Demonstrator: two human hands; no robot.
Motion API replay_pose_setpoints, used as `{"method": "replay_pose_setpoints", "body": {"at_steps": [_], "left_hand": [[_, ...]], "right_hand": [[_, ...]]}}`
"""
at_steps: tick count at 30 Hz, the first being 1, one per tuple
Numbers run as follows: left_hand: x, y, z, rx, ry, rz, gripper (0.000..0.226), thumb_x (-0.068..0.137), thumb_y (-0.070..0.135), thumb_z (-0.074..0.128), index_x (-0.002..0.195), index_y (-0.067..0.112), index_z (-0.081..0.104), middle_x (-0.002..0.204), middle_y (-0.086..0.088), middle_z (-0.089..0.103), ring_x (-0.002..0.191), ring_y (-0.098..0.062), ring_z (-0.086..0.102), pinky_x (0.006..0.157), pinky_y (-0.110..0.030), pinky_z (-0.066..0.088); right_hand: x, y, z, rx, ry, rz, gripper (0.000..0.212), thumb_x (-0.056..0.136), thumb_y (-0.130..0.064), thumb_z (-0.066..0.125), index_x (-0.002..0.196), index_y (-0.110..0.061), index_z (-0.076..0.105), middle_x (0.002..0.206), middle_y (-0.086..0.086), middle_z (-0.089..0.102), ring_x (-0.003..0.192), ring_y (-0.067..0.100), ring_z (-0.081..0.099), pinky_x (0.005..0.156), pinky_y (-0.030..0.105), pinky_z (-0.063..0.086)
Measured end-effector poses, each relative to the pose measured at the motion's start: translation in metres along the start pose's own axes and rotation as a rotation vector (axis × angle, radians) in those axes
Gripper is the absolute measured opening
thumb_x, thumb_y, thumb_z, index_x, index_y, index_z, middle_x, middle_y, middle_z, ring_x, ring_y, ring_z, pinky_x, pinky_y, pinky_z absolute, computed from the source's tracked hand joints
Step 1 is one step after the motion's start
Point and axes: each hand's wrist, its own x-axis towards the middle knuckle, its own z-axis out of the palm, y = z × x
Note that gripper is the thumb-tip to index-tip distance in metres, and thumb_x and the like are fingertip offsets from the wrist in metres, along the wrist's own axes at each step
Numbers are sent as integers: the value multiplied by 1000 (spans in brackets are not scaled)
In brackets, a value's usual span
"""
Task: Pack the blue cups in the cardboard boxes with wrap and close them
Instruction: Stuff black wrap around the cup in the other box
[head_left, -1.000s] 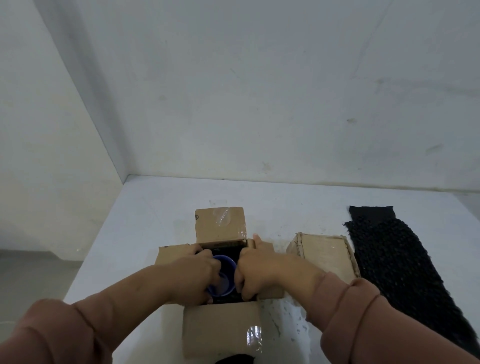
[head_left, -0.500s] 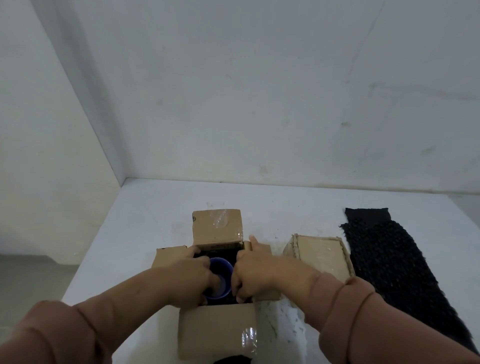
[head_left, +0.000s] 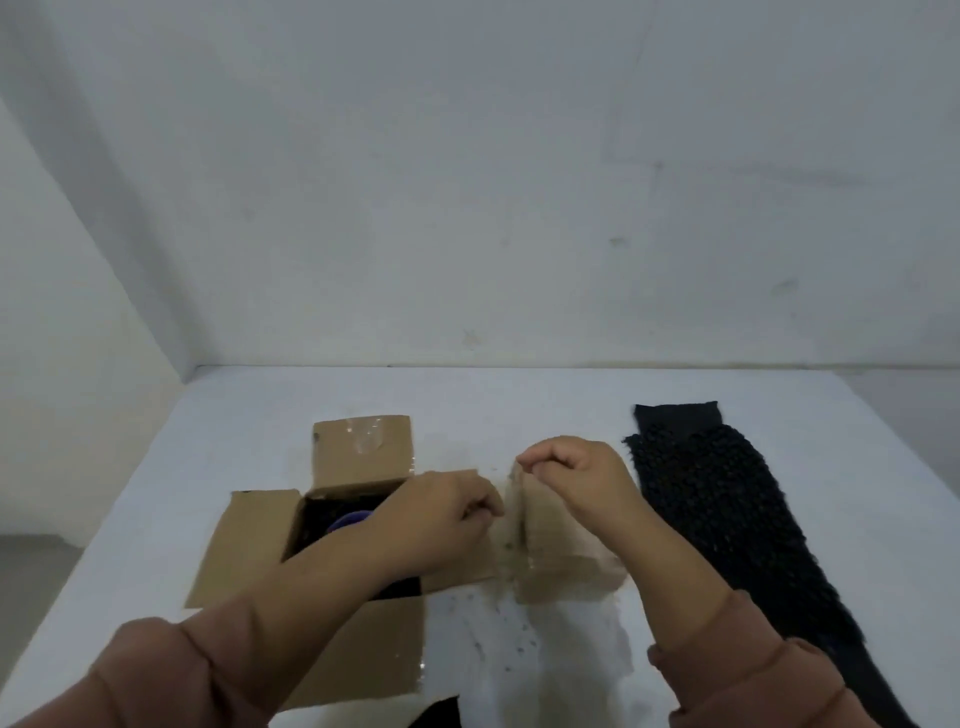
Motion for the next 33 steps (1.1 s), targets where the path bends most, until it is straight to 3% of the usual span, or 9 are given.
{"method": "replay_pose_setpoints", "body": {"at_steps": [3,6,8,12,16,19,23,28,33], "left_hand": [[33,53,33,-230,41,3,18,88,22,53,97,31,66,82,20,59,68,11,51,59,-3,36],[68,107,72,-476,-19,-46,22,87,11,55,103,23,65,89,15,61,77,8,54,67,-5,38],[89,135,102,-722,-103,-184,24,87,5,53,105,19,62,97,4,63,88,-6,58,74,-14,43],[126,169,145,-1097,-187,-680,11,94,6,45,87,12,51,78,-2,50,68,-14,49,61,-23,40],[159,163,169,-982,-81,-865,29,96,1,39,69,11,39,69,-2,33,60,-14,34,66,-27,38],[178,161,179,-1025,11,-946,11,94,4,47,88,11,40,70,-3,37,57,-16,36,53,-27,38],[191,163,191,-1110,-47,-892,25,89,19,60,109,5,54,86,0,57,73,-18,57,55,-29,40],[203,165,204,-939,-91,-840,35,87,37,63,106,11,51,99,-6,59,77,-21,59,65,-33,48],[209,164,199,-1036,94,-631,9,86,6,54,94,6,58,85,-10,66,69,-21,61,64,-32,51]], "right_hand": [[-10,40,-48,102,231,147,33,82,-5,60,66,-32,71,78,-13,72,79,5,65,67,16,48],[-20,93,-97,-37,313,392,21,83,-8,57,84,-24,70,96,3,71,82,15,62,69,26,50],[-25,128,-121,-221,269,523,25,82,-7,57,102,-18,68,110,9,68,95,21,62,82,30,49],[-31,173,-140,-494,82,576,49,84,-6,54,131,-16,52,147,9,36,129,26,40,106,25,31],[-32,194,-140,-571,-116,531,57,89,-11,52,142,-24,36,157,4,13,138,29,18,114,29,20],[-33,202,-140,-610,-132,493,57,89,-13,50,143,-25,34,156,5,12,135,30,18,113,31,22],[-32,209,-145,-596,-135,448,54,89,-17,49,141,-23,38,154,7,16,132,31,22,110,30,23],[-31,214,-147,-544,-126,424,51,87,-19,50,138,-21,43,152,8,19,130,32,23,108,29,25],[-28,211,-165,-346,126,368,39,86,-15,53,125,-16,58,134,12,51,120,25,47,100,23,33]]}}
